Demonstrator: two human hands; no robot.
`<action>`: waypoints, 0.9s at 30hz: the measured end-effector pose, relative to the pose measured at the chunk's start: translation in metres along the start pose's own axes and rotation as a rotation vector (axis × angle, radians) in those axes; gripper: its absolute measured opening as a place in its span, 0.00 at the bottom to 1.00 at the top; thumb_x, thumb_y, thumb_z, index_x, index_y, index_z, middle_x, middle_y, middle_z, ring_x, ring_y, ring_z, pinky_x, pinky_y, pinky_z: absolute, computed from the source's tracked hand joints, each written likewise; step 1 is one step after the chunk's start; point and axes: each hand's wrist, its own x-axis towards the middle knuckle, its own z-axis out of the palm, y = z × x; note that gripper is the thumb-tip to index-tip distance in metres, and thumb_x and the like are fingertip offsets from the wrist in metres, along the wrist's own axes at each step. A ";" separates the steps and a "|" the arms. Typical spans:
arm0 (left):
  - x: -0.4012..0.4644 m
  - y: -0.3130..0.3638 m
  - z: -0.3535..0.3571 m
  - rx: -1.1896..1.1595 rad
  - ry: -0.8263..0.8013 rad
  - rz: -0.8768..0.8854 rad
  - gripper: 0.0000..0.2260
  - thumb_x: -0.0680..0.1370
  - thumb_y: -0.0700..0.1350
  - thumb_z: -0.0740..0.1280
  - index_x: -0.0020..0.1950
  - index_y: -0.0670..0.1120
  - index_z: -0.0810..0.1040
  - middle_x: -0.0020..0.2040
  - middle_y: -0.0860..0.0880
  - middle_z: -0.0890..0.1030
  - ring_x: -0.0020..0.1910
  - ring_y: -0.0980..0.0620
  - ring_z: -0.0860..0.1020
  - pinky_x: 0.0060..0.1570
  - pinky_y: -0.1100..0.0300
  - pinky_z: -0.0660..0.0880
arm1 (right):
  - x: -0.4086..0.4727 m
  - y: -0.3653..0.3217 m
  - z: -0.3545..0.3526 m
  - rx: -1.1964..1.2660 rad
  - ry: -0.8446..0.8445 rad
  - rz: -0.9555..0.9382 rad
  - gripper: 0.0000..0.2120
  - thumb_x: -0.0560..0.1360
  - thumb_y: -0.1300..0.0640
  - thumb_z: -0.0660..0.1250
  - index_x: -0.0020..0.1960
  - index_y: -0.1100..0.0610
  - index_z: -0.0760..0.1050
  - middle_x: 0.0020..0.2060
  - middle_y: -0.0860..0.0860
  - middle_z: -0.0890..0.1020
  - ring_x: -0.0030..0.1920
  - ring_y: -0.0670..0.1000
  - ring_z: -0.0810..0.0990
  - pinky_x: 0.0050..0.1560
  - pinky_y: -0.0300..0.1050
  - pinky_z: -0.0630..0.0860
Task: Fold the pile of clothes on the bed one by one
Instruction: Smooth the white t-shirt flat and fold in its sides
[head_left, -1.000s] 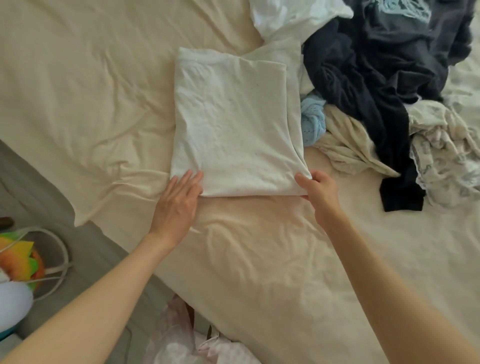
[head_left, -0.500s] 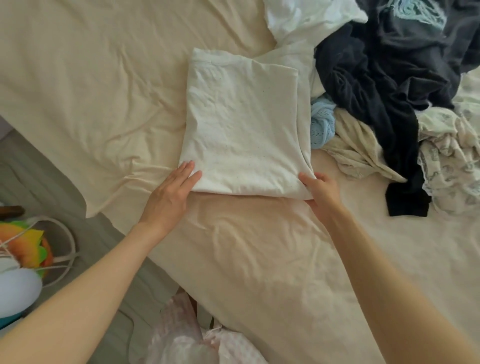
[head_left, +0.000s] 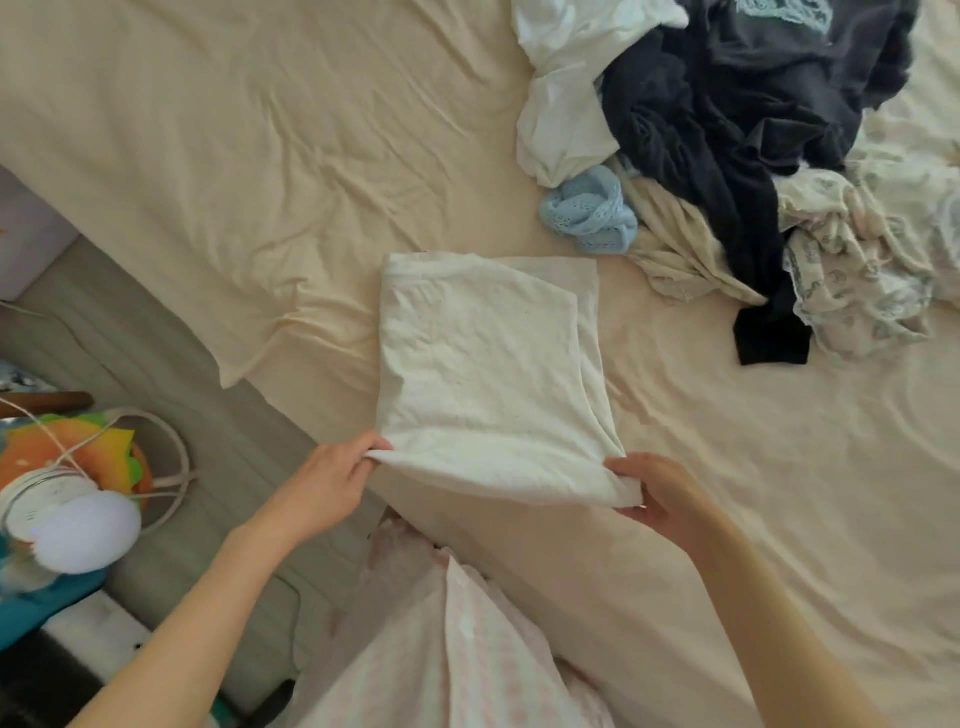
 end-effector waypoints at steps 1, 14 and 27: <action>0.004 0.003 -0.006 -0.026 0.050 0.001 0.08 0.80 0.39 0.60 0.54 0.47 0.78 0.39 0.48 0.79 0.41 0.46 0.77 0.36 0.61 0.65 | 0.000 -0.006 0.002 0.045 0.019 -0.047 0.04 0.71 0.63 0.70 0.43 0.59 0.76 0.39 0.53 0.80 0.37 0.49 0.79 0.31 0.41 0.78; 0.166 0.032 -0.073 -0.146 0.608 -0.012 0.09 0.80 0.50 0.61 0.53 0.46 0.73 0.35 0.51 0.74 0.38 0.50 0.71 0.38 0.62 0.63 | 0.044 -0.180 0.051 0.222 0.035 -0.191 0.04 0.75 0.59 0.60 0.42 0.58 0.70 0.27 0.52 0.74 0.26 0.47 0.69 0.27 0.36 0.68; 0.144 0.008 0.004 -0.256 0.589 -0.220 0.18 0.80 0.54 0.59 0.37 0.43 0.64 0.31 0.49 0.68 0.33 0.46 0.68 0.34 0.54 0.59 | 0.080 -0.089 0.121 -1.196 0.405 -1.274 0.25 0.78 0.50 0.61 0.74 0.53 0.64 0.74 0.58 0.63 0.75 0.60 0.59 0.72 0.65 0.52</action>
